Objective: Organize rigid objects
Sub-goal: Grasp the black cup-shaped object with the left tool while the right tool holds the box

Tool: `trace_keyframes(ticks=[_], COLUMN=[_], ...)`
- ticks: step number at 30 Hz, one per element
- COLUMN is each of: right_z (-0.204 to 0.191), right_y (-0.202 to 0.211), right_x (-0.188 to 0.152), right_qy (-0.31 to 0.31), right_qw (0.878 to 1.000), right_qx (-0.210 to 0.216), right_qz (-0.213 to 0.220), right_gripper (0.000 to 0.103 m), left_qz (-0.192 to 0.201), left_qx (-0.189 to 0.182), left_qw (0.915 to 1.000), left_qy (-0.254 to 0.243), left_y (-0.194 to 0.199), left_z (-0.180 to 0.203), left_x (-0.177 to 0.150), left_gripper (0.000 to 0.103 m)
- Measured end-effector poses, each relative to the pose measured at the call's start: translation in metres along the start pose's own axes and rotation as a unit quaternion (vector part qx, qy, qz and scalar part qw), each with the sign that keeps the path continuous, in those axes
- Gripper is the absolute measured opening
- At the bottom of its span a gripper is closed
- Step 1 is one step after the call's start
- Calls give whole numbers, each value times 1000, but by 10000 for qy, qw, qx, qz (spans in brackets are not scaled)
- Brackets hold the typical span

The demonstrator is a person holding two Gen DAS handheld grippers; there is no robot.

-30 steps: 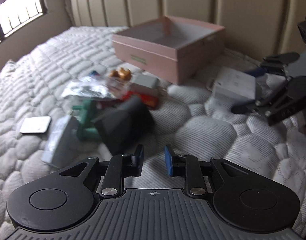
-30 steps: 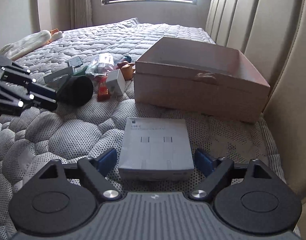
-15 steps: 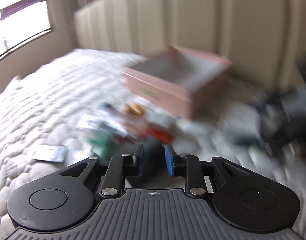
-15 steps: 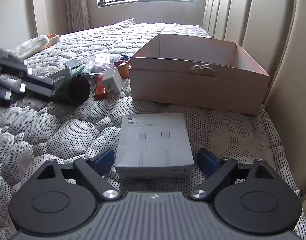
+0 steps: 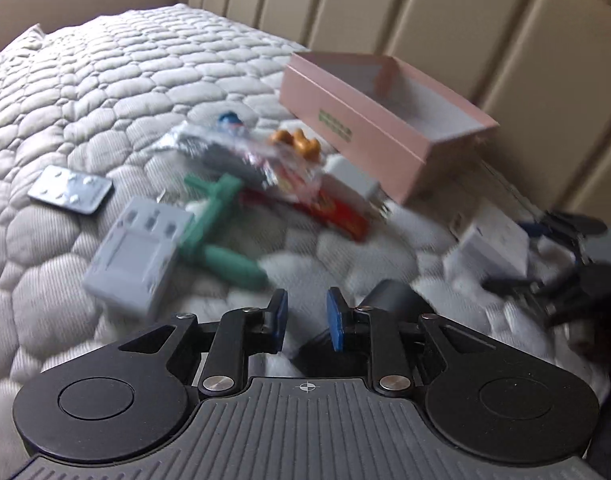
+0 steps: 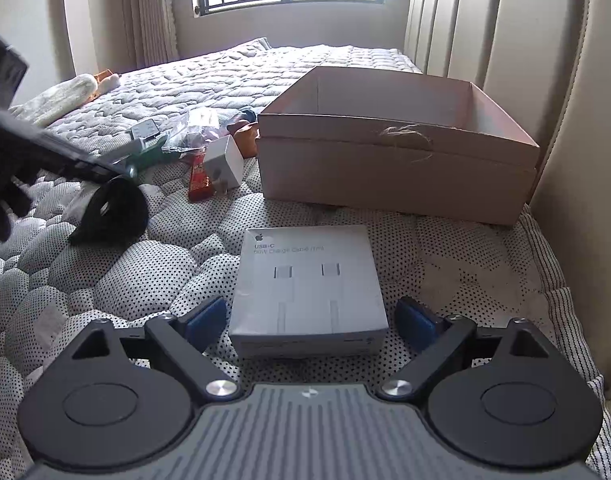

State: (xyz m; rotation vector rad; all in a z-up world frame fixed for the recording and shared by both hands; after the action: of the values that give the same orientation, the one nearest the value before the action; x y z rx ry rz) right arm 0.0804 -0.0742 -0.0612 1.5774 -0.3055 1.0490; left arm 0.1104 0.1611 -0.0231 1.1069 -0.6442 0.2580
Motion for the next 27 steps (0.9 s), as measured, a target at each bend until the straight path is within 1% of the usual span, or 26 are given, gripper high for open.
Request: trace_keyframes(ticks=[1, 3, 4, 5, 6, 8, 10, 13, 14, 15, 16, 18, 19, 22, 24, 26, 27], right_z=[0, -1, -1, -1, -2, -2, -3, -3, -3, -3, -3, -3, -3, -2, -1, -1, -1], right_y=[0, 0, 0, 0, 0, -1, -1, 0, 0, 0, 0, 0, 0, 1, 2, 2, 3], right_x=[0, 1, 1, 1, 1, 1, 1, 1, 1, 0, 0, 0, 0, 0, 0, 0, 0], right_qy=[-2, 21, 32, 38, 41, 48, 58, 72, 72, 68, 63, 54, 45, 13, -1, 3, 14], right_qw=[10000, 10000, 10000, 10000, 10000, 10000, 10000, 9999, 9999, 9999, 9999, 9999, 9999, 10000, 10000, 10000, 10000], right_qx=[3, -21, -35, -44, -50, -56, -67, -103, -110, -113, -113, -107, -102, -72, -60, -60, -69], right_qz=[-3, -5, -1, 2, 1, -15, -23, -11, -6, -2, 0, 8, 15, 33, 45, 50, 54], right_gripper=[94, 94, 94, 94, 94, 95, 95, 95, 95, 95, 95, 95, 95, 95, 95, 95, 95], left_qz=[62, 325, 451, 535, 562, 558, 532, 450, 446, 436, 380, 244, 198, 215, 333, 464, 461], left_qx=[45, 129, 199, 284, 336, 328, 310, 529, 598, 671, 737, 777, 773, 765, 740, 760, 771], left_qw=[10000, 9994, 9986, 9975, 9962, 9942, 9933, 9918, 9907, 9896, 9891, 9899, 9905, 9914, 9920, 9907, 9898], left_qy=[-37, -71, -172, -374, -581, -863, -974, -1076, -1135, -1195, -1219, -1165, -1122, -1038, -966, -1030, -1102], left_y=[5, 22, 31, 38, 43, 46, 44, 30, 26, 22, 18, 12, 10, 10, 13, 15, 14], left_z=[2, 6, 9, 15, 24, 42, 58, 68, 69, 71, 71, 69, 68, 67, 65, 65, 65], left_x=[-6, -14, -17, -21, -23, -28, -30, -33, -33, -35, -36, -39, -40, -41, -37, -30, -27], left_gripper=[24, 24, 24, 24, 24, 25, 27, 29, 31, 38, 46, 54, 56, 57, 56, 56, 56])
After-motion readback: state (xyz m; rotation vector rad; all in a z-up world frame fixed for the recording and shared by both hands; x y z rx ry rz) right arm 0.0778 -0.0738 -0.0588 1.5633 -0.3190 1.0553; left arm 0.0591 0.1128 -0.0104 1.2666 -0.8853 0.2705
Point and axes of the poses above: each gripper's, at about its wrist camera, not at the fingertips, and y roughly against the way its jaws point, z to its right, x to its top, the point moved 8 cm from there along -y, roughly the way its jaws point, and after that the axes turned 10 degrees about y, right-handed, at the moved point
